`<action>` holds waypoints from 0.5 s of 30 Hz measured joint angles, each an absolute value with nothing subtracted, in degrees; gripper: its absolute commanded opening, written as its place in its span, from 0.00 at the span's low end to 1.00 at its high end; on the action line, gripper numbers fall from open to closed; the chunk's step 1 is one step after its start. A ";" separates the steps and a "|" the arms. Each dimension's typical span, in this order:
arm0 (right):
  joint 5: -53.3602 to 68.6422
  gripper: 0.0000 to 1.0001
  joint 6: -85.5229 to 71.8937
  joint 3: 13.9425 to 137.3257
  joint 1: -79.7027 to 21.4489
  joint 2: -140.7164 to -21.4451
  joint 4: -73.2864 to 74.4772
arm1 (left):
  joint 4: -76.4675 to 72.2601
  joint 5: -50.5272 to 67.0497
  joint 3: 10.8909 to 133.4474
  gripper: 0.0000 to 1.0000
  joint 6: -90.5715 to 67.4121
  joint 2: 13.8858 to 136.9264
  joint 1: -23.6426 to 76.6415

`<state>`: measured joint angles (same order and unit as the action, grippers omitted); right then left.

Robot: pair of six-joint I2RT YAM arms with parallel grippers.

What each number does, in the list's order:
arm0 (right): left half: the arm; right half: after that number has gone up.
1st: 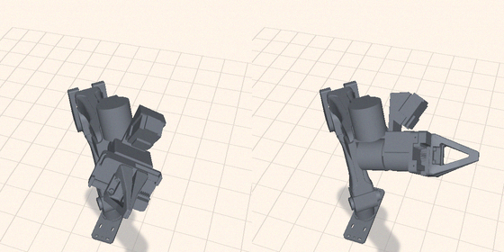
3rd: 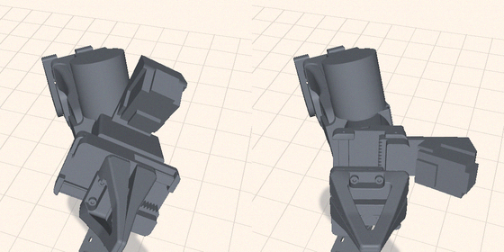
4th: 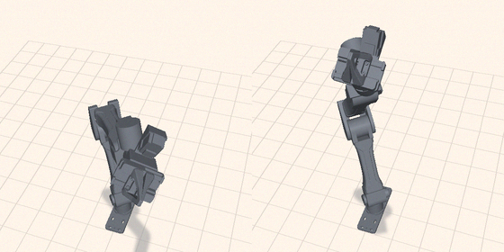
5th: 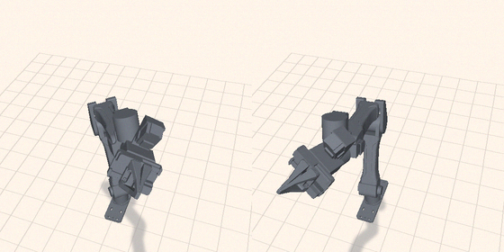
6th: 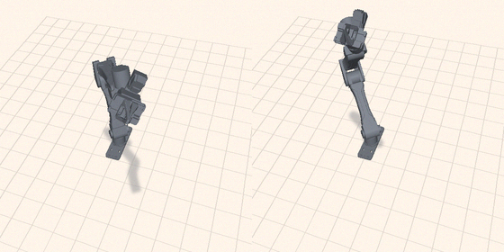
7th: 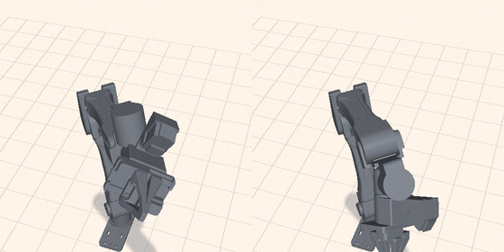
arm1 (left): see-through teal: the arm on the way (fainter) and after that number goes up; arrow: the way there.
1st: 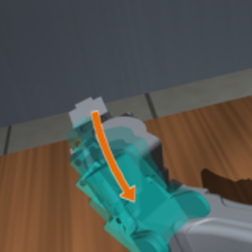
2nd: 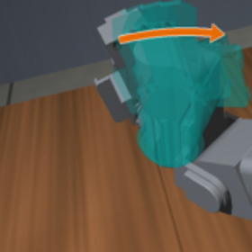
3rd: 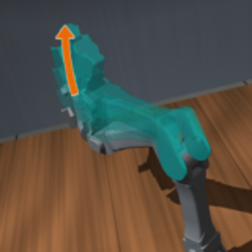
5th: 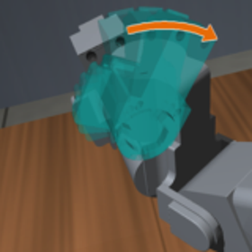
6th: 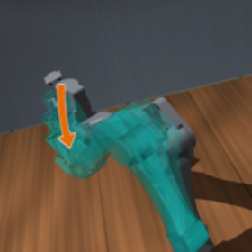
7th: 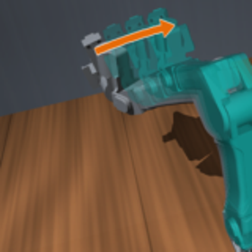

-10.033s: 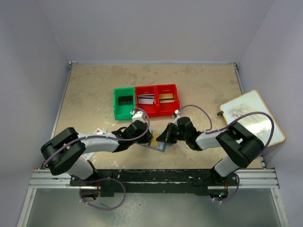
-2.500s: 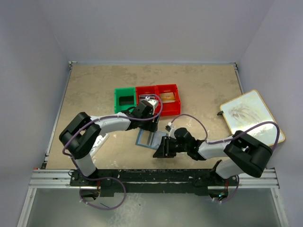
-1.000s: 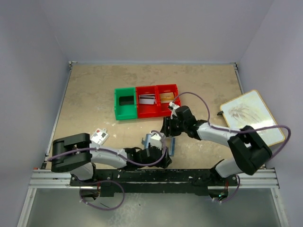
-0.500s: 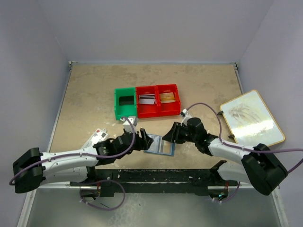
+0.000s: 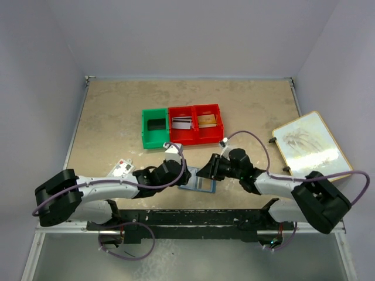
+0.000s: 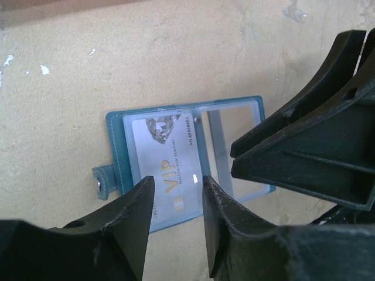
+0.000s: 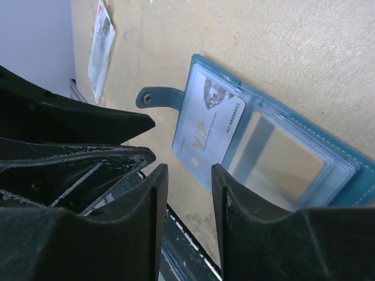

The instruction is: Take the credit cards out of the card holder

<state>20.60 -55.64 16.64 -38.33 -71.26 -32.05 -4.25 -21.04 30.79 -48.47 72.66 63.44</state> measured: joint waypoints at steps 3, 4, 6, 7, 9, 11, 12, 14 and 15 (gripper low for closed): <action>21.21 0.37 -56.38 16.80 -39.29 -75.72 -35.09 | -4.19 -22.83 30.85 0.33 -49.28 73.80 63.42; 21.34 0.35 -56.55 16.80 -39.64 -77.36 -35.86 | -4.21 -23.29 30.85 0.33 -49.56 74.26 63.40; 21.96 0.32 -56.84 16.82 -40.14 -80.34 -36.97 | -4.23 -23.81 30.85 0.31 -50.24 75.33 63.40; 22.06 0.31 -56.88 16.91 -40.21 -81.34 -37.10 | -4.23 -23.94 30.87 0.28 -50.41 75.94 63.40; 22.04 0.31 -57.04 18.00 -40.34 -83.26 -36.16 | -4.14 -24.03 30.94 0.24 -50.59 77.82 63.40; 21.61 0.31 -56.93 19.70 -40.45 -84.36 -35.09 | -3.49 -23.97 31.42 0.21 -51.00 80.12 63.40; 21.32 0.31 -56.86 20.10 -40.45 -84.44 -34.65 | -3.25 -23.92 31.64 0.20 -51.11 80.90 63.40; 20.14 0.31 -56.84 20.36 -40.45 -84.34 -33.67 | -3.07 -23.92 31.90 0.19 -51.59 81.87 63.37; 19.88 0.32 -56.88 20.36 -40.45 -84.34 -33.30 | -2.96 -23.92 31.99 0.18 -51.77 81.87 63.37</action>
<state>19.88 -56.88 20.36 -40.45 -84.33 -33.30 -2.96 -23.92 31.99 -51.77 81.87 63.37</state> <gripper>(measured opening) 0.314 0.203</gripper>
